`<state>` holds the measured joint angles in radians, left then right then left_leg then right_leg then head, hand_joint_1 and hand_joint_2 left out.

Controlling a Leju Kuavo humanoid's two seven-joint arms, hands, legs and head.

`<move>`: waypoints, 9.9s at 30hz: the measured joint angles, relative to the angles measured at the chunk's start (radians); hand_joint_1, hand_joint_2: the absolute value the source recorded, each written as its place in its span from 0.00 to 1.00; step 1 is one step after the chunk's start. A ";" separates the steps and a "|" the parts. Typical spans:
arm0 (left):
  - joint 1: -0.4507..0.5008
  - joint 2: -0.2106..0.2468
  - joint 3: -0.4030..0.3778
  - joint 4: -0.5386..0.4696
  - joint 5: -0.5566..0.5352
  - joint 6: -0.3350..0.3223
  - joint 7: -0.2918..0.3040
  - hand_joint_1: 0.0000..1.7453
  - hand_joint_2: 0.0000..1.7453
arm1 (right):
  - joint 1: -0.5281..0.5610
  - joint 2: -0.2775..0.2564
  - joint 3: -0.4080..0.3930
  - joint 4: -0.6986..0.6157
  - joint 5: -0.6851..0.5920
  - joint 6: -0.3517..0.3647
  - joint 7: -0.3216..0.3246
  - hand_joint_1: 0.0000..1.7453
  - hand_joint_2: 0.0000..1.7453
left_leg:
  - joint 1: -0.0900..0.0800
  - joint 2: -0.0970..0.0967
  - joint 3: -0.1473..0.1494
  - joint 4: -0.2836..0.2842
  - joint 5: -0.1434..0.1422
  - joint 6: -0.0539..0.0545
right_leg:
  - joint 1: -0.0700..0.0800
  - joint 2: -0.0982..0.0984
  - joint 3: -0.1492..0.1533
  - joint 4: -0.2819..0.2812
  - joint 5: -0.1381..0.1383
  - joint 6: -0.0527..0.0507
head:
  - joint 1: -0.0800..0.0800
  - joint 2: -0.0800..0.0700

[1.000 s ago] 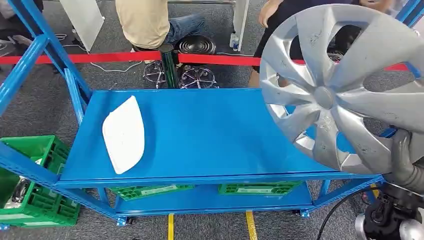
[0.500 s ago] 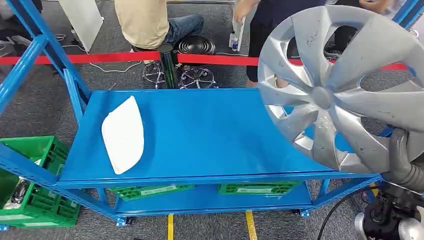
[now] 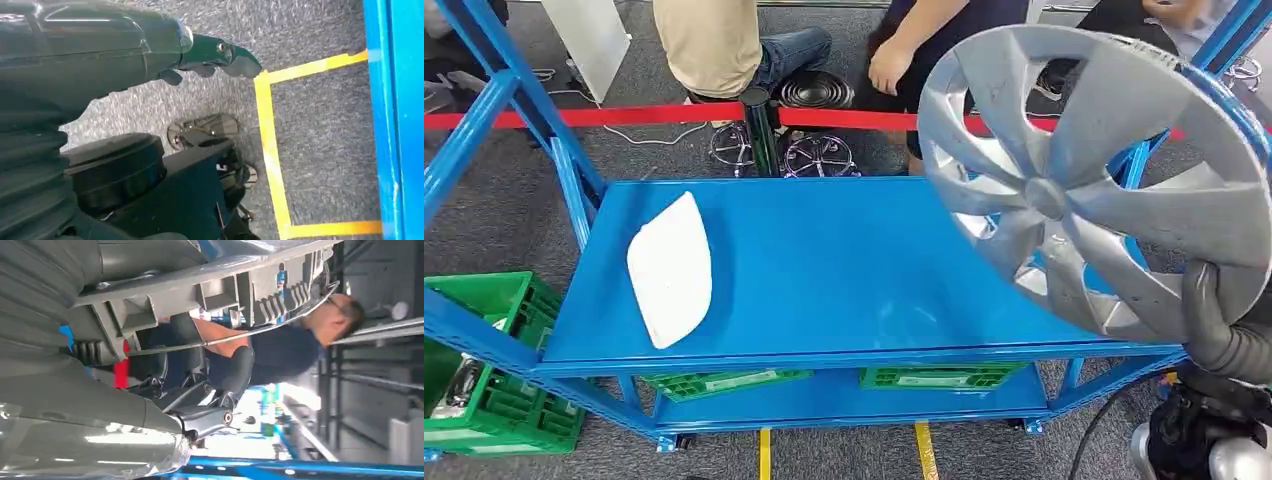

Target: Take the parts from the cabinet and place them on the table.

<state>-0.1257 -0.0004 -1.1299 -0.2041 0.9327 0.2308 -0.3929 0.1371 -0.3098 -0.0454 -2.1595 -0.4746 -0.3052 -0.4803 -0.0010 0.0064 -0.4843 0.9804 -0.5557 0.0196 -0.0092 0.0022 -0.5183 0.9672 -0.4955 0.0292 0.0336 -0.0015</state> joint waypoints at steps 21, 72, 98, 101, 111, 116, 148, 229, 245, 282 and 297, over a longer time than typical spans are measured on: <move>-0.011 0.007 0.006 0.000 -0.024 0.021 -0.049 0.00 1.00 | -0.097 -0.021 0.115 -0.304 0.524 -0.193 0.120 1.00 1.00 | 0.000 -0.005 0.000 0.000 0.000 0.000 | 0.000 0.000 0.000 0.001 0.000 0.000 | 0.000 0.000; -0.046 -0.048 0.006 -0.003 -0.060 0.013 0.004 0.00 1.00 | -0.101 -0.093 0.142 -0.270 0.706 -0.368 0.359 1.00 1.00 | -0.037 -0.005 -0.101 0.030 0.071 0.032 | 0.029 0.000 0.039 0.036 -0.056 -0.057 | 0.004 0.000; -0.039 -0.013 0.018 -0.006 -0.023 0.036 0.000 0.00 1.00 | -0.131 -0.102 0.194 -0.241 0.681 -0.382 0.341 1.00 1.00 | 0.020 0.002 -0.081 0.001 0.072 -0.005 | -0.030 -0.008 -0.136 0.306 -0.150 0.032 | 0.011 0.000; -0.034 -0.007 0.023 -0.006 -0.023 0.035 0.000 0.00 1.00 | -0.131 -0.101 0.204 -0.229 0.678 -0.382 0.336 1.00 1.00 | 0.033 0.002 -0.101 0.008 0.086 -0.024 | -0.039 -0.008 -0.007 0.113 -0.051 0.045 | 0.016 0.000; -0.032 0.003 0.024 -0.006 -0.022 0.035 -0.002 0.00 1.00 | -0.133 -0.097 0.217 -0.202 0.675 -0.384 0.332 1.00 1.00 | 0.029 -0.003 -0.204 0.231 -0.079 -0.068 | -0.017 -0.005 -0.017 0.018 -0.006 -0.033 | -0.023 0.000; -0.032 0.003 0.024 -0.006 -0.022 0.036 -0.002 0.00 1.00 | -0.133 -0.093 0.222 -0.194 0.673 -0.385 0.332 1.00 1.00 | -0.001 -0.009 -0.103 0.198 -0.012 -0.019 | 0.021 -0.008 -0.070 0.021 0.034 -0.047 | -0.039 0.000; -0.027 0.023 0.040 -0.008 -0.021 0.041 0.006 0.00 1.00 | -0.140 -0.076 0.226 -0.123 0.658 -0.383 0.327 1.00 1.00 | -0.007 -0.014 -0.036 0.044 0.041 -0.007 | 0.007 -0.008 -0.018 -0.008 0.011 -0.043 | -0.042 0.000; -0.019 -0.023 0.042 -0.008 -0.023 0.037 0.003 0.00 1.00 | -0.151 -0.132 0.270 -0.142 0.775 -0.368 0.442 1.00 1.00 | -0.009 -0.134 -0.134 0.033 0.083 -0.016 | -0.011 0.049 -0.028 0.034 -0.022 -0.026 | 0.006 0.000; -0.030 -0.014 0.047 -0.008 -0.017 0.053 -0.014 0.00 1.00 | -0.164 -0.118 0.290 -0.131 0.728 -0.365 0.384 1.00 1.00 | -0.003 0.041 -0.122 0.033 0.068 -0.003 | -0.010 -0.120 -0.007 0.030 -0.046 0.006 | -0.038 0.000; -0.007 -0.030 0.050 -0.008 -0.017 0.035 0.005 0.00 1.00 | -0.190 -0.118 0.307 -0.118 0.726 -0.327 0.385 1.00 1.00 | -0.015 -0.057 -0.125 0.035 0.081 0.017 | -0.005 -0.004 -0.134 0.330 -0.172 -0.003 | -0.004 0.000; -0.018 -0.030 0.050 -0.008 -0.021 0.036 0.022 0.00 1.00 | -0.207 -0.112 0.333 -0.108 0.736 -0.308 0.389 1.00 1.00 | 0.011 -0.004 -0.281 0.315 -0.037 -0.047 | -0.006 -0.037 -0.018 0.017 -0.012 -0.047 | -0.031 0.000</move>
<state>-0.1432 -0.0301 -1.0800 -0.2117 0.9113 0.2670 -0.3708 -0.0697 -0.4219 0.2873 -2.2671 0.2609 -0.6134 -0.0916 0.0101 0.0022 -0.7656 1.2949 -0.5925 -0.0275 -0.0149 -0.0345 -0.5362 0.9842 -0.5072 -0.0178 0.0030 -0.0015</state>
